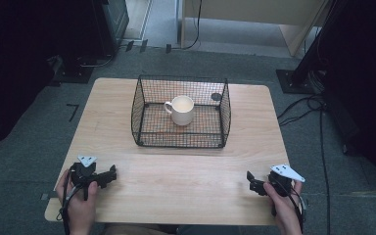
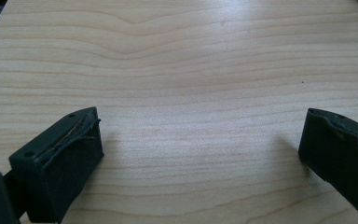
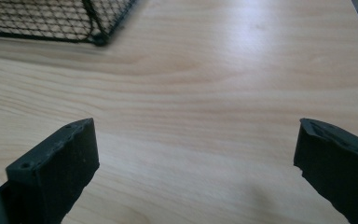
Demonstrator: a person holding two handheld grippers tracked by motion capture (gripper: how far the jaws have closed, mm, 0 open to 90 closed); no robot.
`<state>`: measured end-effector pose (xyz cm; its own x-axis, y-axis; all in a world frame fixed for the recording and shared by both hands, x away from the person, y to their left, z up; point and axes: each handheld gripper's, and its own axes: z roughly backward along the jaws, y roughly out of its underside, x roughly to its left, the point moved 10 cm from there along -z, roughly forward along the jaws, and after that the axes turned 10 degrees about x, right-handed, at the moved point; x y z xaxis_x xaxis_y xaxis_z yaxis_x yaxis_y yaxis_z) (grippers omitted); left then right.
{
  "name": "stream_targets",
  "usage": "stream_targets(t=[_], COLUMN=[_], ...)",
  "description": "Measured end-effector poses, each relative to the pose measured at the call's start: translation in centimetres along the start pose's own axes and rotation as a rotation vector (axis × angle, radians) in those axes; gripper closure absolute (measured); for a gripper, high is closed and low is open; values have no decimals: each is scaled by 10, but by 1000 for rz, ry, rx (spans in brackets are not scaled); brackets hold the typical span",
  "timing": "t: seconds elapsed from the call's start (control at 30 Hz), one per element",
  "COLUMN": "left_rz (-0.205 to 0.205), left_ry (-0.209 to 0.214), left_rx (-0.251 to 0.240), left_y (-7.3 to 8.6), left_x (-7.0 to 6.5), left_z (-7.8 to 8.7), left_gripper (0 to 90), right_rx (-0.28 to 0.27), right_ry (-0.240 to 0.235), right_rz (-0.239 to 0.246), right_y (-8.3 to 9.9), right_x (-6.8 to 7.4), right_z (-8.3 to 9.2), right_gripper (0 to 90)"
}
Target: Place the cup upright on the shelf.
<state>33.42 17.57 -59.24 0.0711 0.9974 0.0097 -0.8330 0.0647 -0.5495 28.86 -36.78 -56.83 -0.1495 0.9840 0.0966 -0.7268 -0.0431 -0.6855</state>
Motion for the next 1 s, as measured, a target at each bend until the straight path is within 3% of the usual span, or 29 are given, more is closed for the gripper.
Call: stream_targets(t=[0.47,0.57,0.67,1.0], left_rz=[0,0,0,0], left_ry=[0,0,0,0], left_rx=[0,0,0,0], left_y=[0,0,0,0], left_x=[0,0,0,0], left_z=[0,0,0,0], left_gripper=[0,0,0,0], right_rx=[80,122,139,140], right_ry=[77,92,103,110], right_rz=[-62,-57,-19,-25], right_y=[28,34,37,36], right_x=[-38,-42,-42,-42], right_z=[-1,-1,0,-1], right_gripper=[3,4,3,0])
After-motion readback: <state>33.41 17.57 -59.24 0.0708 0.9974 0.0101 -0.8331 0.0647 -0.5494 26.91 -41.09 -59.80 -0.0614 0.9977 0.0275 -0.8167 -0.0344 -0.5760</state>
